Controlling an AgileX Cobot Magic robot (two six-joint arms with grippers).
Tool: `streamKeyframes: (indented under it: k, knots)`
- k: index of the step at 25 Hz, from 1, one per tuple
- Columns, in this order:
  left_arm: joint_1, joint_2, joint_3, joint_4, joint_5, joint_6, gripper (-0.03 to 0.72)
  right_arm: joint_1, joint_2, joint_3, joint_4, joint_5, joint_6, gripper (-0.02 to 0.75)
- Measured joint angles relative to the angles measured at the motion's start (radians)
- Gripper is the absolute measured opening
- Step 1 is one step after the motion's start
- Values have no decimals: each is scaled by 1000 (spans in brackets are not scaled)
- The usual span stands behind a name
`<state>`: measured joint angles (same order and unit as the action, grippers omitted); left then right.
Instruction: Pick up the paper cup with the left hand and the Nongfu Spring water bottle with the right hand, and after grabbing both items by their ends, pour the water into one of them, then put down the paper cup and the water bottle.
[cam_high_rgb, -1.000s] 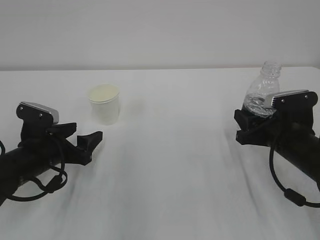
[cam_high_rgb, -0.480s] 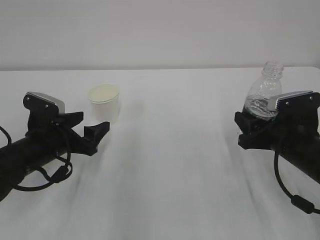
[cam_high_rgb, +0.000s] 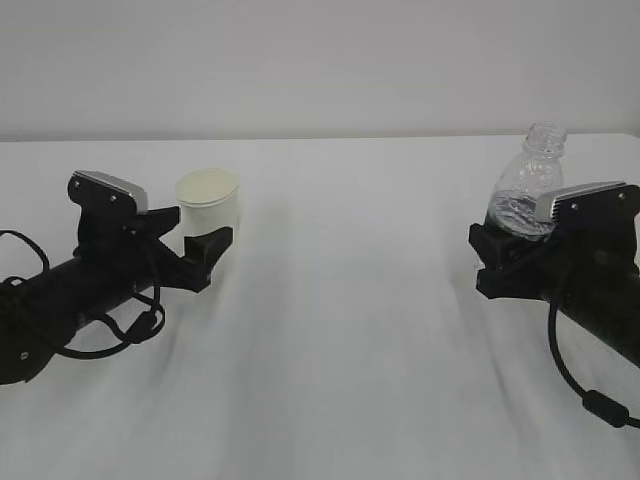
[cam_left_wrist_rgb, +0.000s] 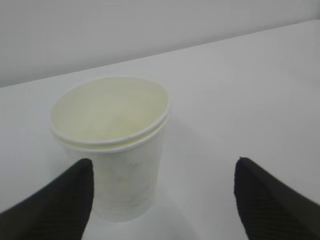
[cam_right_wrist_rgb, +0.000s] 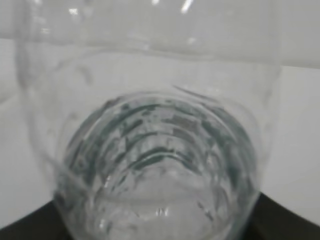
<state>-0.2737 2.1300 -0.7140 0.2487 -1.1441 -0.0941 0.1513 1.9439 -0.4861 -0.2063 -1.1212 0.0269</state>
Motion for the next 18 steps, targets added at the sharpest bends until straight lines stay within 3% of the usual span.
streamKeyframes:
  k: [18]
  knots:
    - [0,120,-99,-24,0,0,644,0,0,0,0,0,0,407]
